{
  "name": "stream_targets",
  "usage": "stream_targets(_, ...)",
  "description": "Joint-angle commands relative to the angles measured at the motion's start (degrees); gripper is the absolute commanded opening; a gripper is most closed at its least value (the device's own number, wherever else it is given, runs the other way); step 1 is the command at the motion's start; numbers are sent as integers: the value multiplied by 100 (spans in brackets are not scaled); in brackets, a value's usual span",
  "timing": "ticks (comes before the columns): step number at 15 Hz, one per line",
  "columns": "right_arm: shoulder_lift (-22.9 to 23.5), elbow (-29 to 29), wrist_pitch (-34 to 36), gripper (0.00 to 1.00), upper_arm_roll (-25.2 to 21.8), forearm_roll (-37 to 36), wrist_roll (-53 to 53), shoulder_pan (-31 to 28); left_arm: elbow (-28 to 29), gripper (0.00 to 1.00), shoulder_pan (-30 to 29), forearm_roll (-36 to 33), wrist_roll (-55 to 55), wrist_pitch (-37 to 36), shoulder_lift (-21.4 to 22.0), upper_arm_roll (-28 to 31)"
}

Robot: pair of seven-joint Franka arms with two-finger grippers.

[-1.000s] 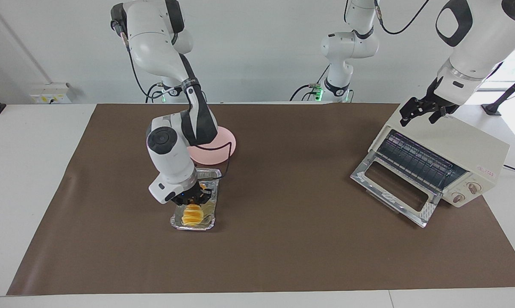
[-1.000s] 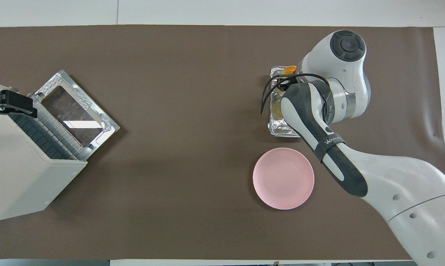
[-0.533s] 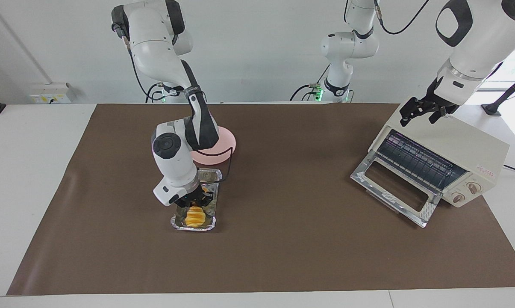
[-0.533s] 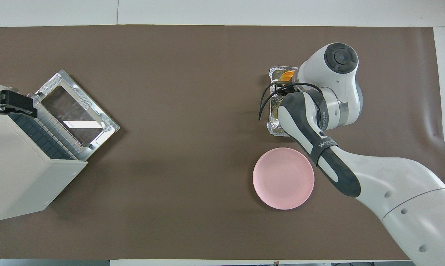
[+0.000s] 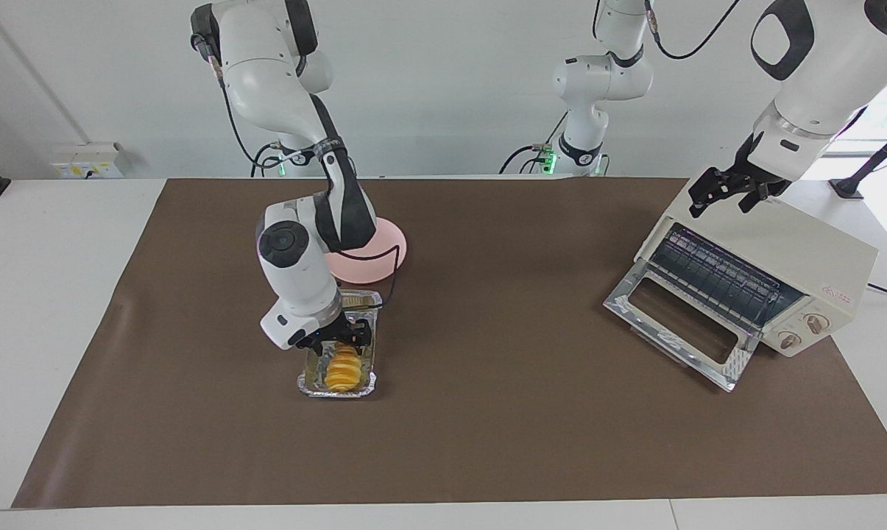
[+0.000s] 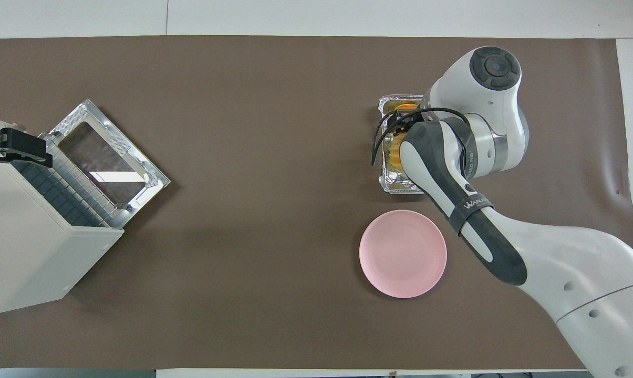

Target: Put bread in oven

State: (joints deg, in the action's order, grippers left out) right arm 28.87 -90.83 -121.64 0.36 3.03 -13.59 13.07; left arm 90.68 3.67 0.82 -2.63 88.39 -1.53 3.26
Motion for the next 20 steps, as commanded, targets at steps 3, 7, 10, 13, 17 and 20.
stream_targets(3, -214, 136, 421, 100, 43, -22, 119, -365, 117, 100, -25, -47, 0, 37, 101, -18)
stream_targets(7, -250, -161, 220, 100, 34, -75, 690, -621, 117, 100, -25, -47, 0, 29, 101, -18)
stream_targets(10, -312, -688, -376, 100, 34, -75, 682, -595, 117, 100, -25, -47, 0, 29, 101, -18)
stream_targets(13, -303, -909, -650, 100, 34, -75, 691, -586, 117, 100, -25, -47, 0, 29, 101, -18)
stream_targets(17, -312, -963, -694, 3, 34, -75, 682, -568, 117, 100, -25, -47, 0, 29, 101, -18)
stream_targets(20, -303, -954, -791, 0, 43, -66, 577, -551, 117, 100, -25, -47, 0, 29, 101, -18)
